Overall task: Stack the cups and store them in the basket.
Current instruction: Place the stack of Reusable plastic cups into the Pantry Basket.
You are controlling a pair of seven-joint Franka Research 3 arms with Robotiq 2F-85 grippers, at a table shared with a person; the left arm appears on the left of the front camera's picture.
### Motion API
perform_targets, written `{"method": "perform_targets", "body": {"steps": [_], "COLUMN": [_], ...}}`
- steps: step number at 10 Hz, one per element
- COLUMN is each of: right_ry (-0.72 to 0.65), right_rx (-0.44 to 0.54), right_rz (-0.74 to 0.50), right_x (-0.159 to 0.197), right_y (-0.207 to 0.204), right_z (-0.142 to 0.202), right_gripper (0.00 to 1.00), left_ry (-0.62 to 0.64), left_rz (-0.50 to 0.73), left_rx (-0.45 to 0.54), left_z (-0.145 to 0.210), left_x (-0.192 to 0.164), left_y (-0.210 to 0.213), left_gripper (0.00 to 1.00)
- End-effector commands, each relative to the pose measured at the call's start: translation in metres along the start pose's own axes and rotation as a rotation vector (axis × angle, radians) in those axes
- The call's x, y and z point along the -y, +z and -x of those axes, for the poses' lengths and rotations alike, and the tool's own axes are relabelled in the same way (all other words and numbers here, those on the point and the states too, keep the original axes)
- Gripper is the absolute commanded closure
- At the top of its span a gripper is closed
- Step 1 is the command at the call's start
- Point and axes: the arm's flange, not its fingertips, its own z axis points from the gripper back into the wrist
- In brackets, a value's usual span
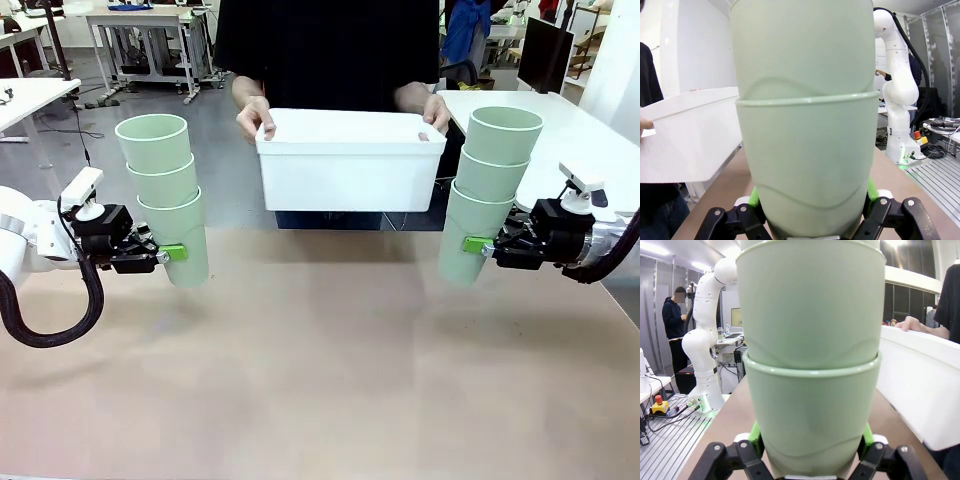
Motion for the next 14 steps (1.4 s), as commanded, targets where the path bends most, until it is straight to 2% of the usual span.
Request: {"method": "perform_targets", "body": {"steps": [1, 14], "right_ry": [0.011, 0.011], "right_rx": [-0.003, -0.003], "right_rz": [-0.005, -0.005], "right_x": [-0.0006, -0.0006], "right_y": [-0.0006, -0.0006], "right_z": [-0.0052, -0.0052], "right_gripper": [0.14, 0.14], "left_ry": [-0.008, -0.008], "left_rz": [0.004, 0.004], "left_rx": [0.004, 0.004], "left_z": [-0.0042, -0.0042], "left_x": [0.0011, 0.0011], "left_y": [-0.0015, -0.0015], "left_gripper": [0.15, 0.15]}}
